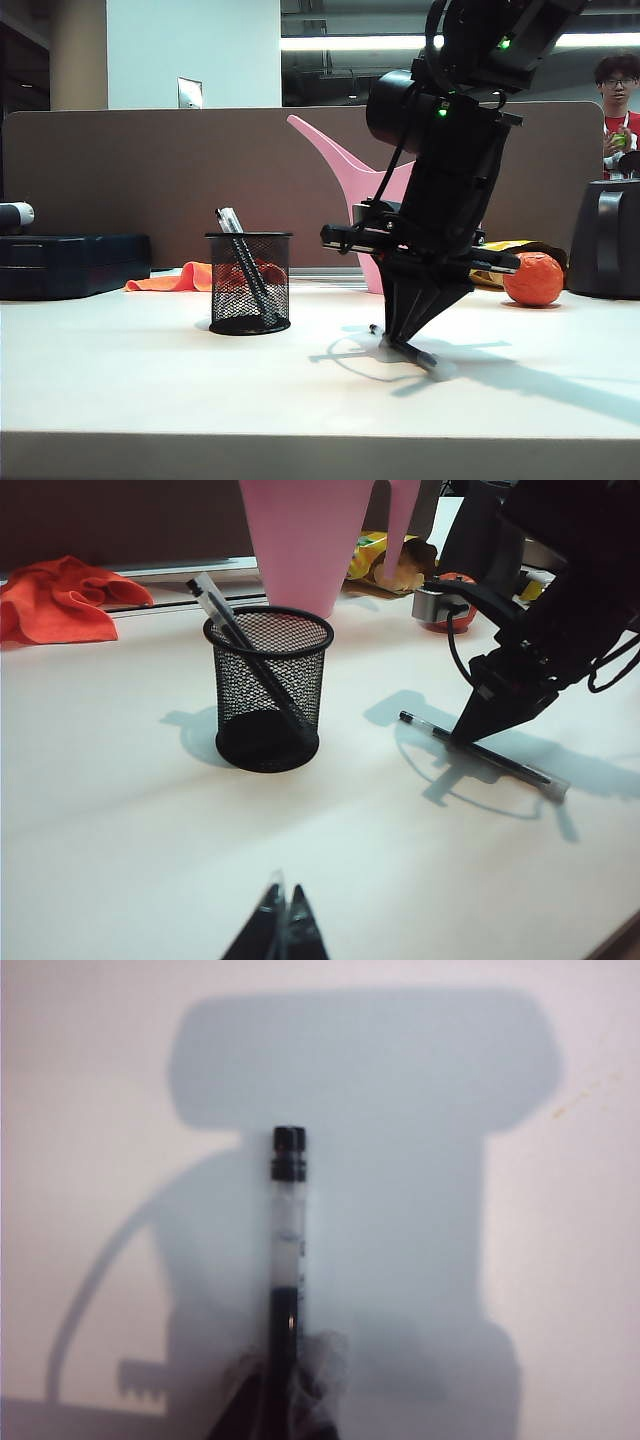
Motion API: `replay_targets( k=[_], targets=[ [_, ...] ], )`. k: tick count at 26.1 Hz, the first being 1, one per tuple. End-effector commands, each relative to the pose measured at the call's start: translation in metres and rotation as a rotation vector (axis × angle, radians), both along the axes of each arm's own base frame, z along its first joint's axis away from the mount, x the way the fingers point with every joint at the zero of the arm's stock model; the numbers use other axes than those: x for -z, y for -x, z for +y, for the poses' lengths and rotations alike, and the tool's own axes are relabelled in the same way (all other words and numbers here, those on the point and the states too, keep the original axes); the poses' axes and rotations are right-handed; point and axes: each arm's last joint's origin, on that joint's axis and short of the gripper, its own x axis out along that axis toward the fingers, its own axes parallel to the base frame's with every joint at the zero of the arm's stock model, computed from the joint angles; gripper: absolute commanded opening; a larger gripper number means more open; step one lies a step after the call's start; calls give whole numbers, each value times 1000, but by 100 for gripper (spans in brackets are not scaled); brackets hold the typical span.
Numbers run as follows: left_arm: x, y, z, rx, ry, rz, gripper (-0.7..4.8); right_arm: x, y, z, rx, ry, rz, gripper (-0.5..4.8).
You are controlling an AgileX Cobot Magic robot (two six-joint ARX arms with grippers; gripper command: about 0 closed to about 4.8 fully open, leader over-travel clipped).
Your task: Pick up a few water-based pens and put them in the pen basket.
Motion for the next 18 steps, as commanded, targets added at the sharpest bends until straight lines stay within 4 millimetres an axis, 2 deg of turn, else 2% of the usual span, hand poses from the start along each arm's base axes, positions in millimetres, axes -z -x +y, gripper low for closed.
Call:
replay_targets(
  k=[1, 4, 6, 12, 18],
  targets=[
    [-2, 0, 0, 6, 2, -11, -5, 7, 6, -3, 0, 41, 55, -9],
    [-2, 0, 0, 6, 2, -12, -5, -4, 8, -4, -7, 26, 27, -9],
    [-2, 0, 0, 6, 2, -11, -5, -25, 11, -7, -12, -10, -33, -9],
    [-2, 0, 0, 6, 2, -12, -5, -61, 18, -10, -85, -90, -164, -9],
    [-2, 0, 0, 6, 2, -12, -5, -98, 14, -2, -185, -345, -373, -9]
  ],
)
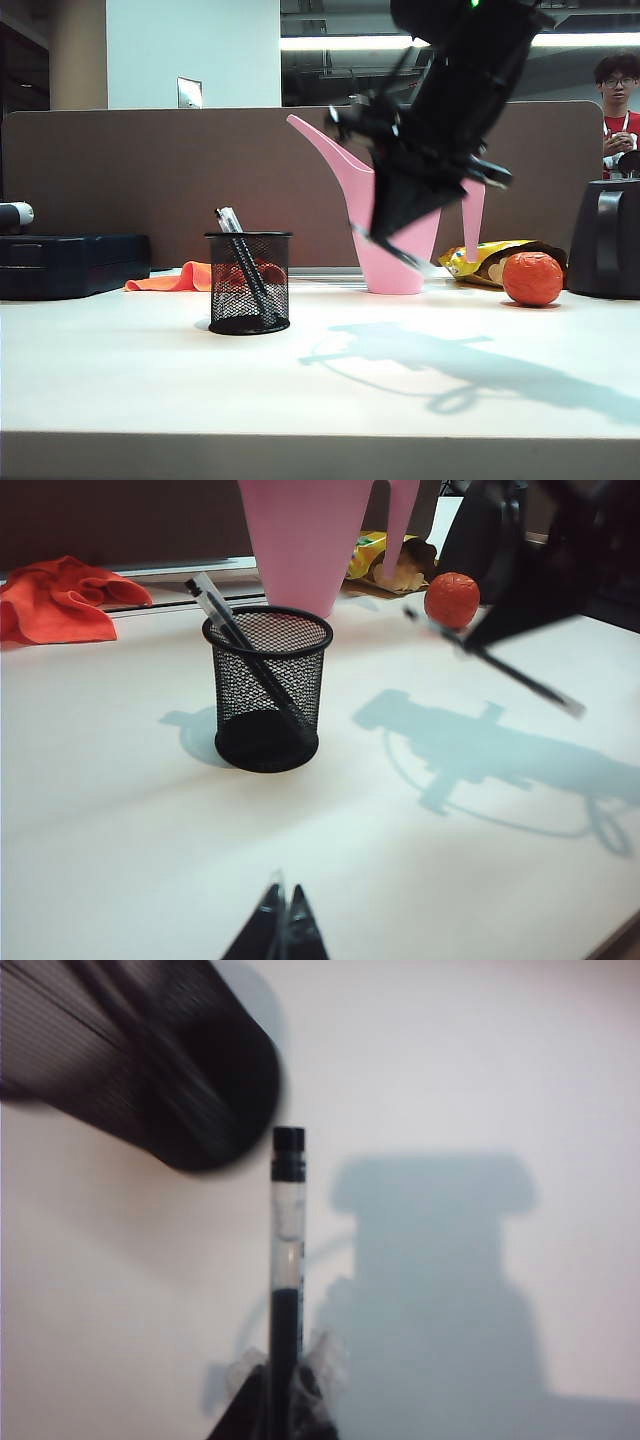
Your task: Pick up a few water-based pens and put them in the pen basket.
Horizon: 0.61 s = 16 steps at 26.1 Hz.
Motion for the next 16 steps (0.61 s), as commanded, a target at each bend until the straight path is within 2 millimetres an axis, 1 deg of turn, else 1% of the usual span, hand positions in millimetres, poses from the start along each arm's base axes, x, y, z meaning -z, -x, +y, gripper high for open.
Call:
replay_targets(
  k=[1, 3, 6, 9, 10, 11, 13, 16],
  targets=[
    [-2, 0, 0, 6, 2, -13, -5, -27, -8, 10, -92, -206, -189, -9],
    [-2, 0, 0, 6, 2, -13, -5, -39, -12, 14, -130, -298, -299, -9],
    [-2, 0, 0, 6, 2, -13, -5, -49, -17, 17, -137, -360, -409, -9],
    [-2, 0, 0, 6, 2, -13, -5, -54, -23, 22, -172, -420, -520, -9],
    [-2, 0, 0, 6, 2, -13, -5, -54, -28, 25, -199, -467, -581, -9],
    [-2, 0, 0, 5, 1, -13, -5, -53, -31, 27, -212, -485, -603, -9],
    [-2, 0, 0, 5, 1, -12, -5, -37, -43, 37, -254, -532, -649, -9],
    [-2, 0, 0, 6, 2, -13, -5, -22, -52, 43, -260, -568, -660, -9]
  ],
)
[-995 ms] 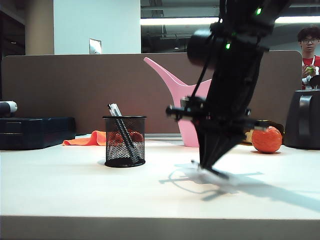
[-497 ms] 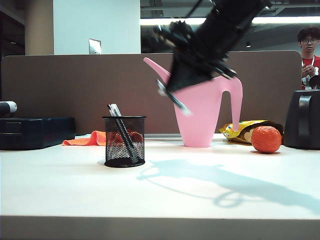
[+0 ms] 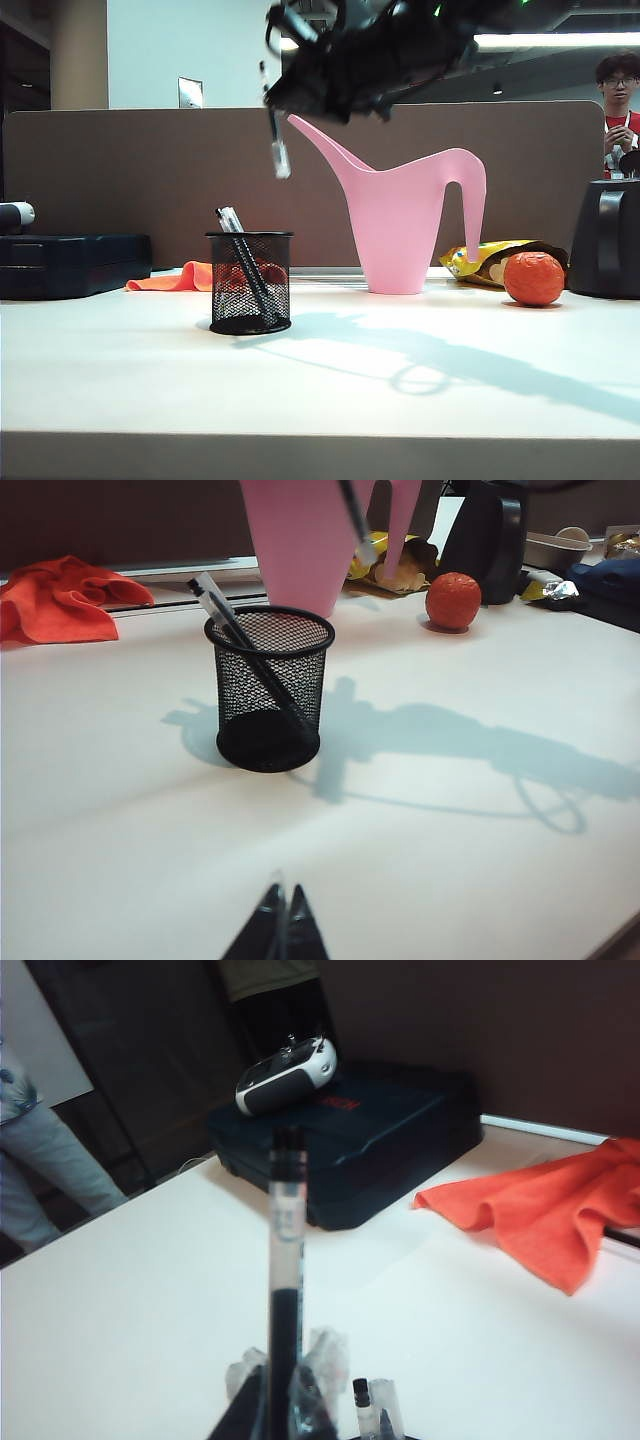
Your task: Pick up a few water-based pens and put them in the pen basket.
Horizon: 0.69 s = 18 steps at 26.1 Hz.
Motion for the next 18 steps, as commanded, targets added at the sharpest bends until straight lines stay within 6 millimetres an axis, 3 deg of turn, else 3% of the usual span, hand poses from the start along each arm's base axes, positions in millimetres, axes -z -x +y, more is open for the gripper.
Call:
replay_targets(
  k=[1, 5, 11, 16, 18],
  targets=[
    [-2, 0, 0, 6, 1, -12, -5, 9, -9, 6, -20, -68, -64, -9],
    [-2, 0, 0, 6, 1, -12, -5, 25, -18, 12, -11, -113, -128, -9],
    [-2, 0, 0, 5, 1, -13, -5, 46, -39, 25, -1, -108, -85, -9],
    [-2, 0, 0, 5, 1, -13, -5, 53, -39, 25, 6, -60, -13, -7],
    [-2, 0, 0, 5, 1, -12, -5, 55, -39, 25, 6, -44, 11, 26]
  ],
)
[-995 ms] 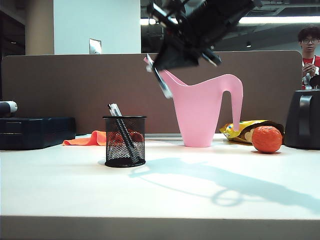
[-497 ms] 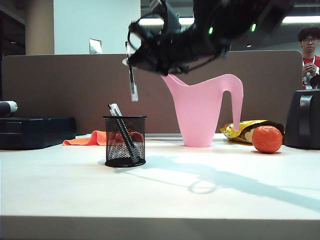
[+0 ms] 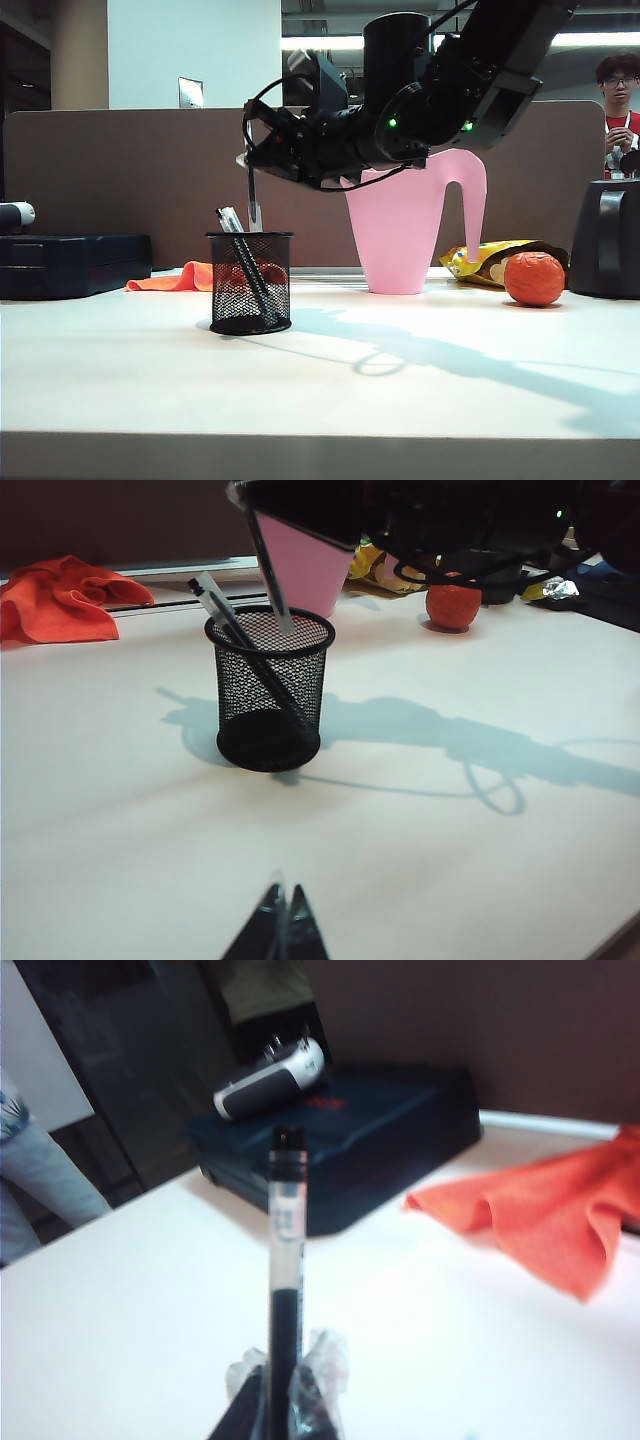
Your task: Pick up a few water-based pens and put them in the pen basket.
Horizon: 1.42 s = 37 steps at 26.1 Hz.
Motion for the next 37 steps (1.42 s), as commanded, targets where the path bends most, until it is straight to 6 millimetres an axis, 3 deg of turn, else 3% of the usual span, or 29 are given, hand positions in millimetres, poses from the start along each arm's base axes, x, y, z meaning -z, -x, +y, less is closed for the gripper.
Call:
replay_targets(
  k=[1, 8, 9, 10, 15, 18, 25, 26, 37],
  targets=[
    [-2, 0, 0, 5, 2, -12, -5, -2, 1, 0, -21, 13, 26, 65],
    [-2, 0, 0, 5, 2, -13, -5, -14, 5, -2, -32, 6, 15, 54],
    [-2, 0, 0, 5, 2, -13, -5, -18, 6, -3, -32, 2, 8, 3],
    [-2, 0, 0, 5, 2, -13, -5, -22, 7, -3, -26, 0, -2, -6],
    [-2, 0, 0, 5, 2, -13, -5, -50, 15, -18, 136, 58, 14, -6],
    [-2, 0, 0, 5, 1, -13, -5, -71, 25, -52, 260, 216, 132, -6],
    [-2, 0, 0, 3, 1, -13, -5, -90, 40, -112, 365, 331, 272, -6],
    [-2, 0, 0, 3, 1, -13, -4, -94, 49, -129, 399, 328, 280, -6],
    [-2, 0, 0, -3, 0, -12, -5, -82, 125, -200, 542, 344, 379, -6]
  ],
)
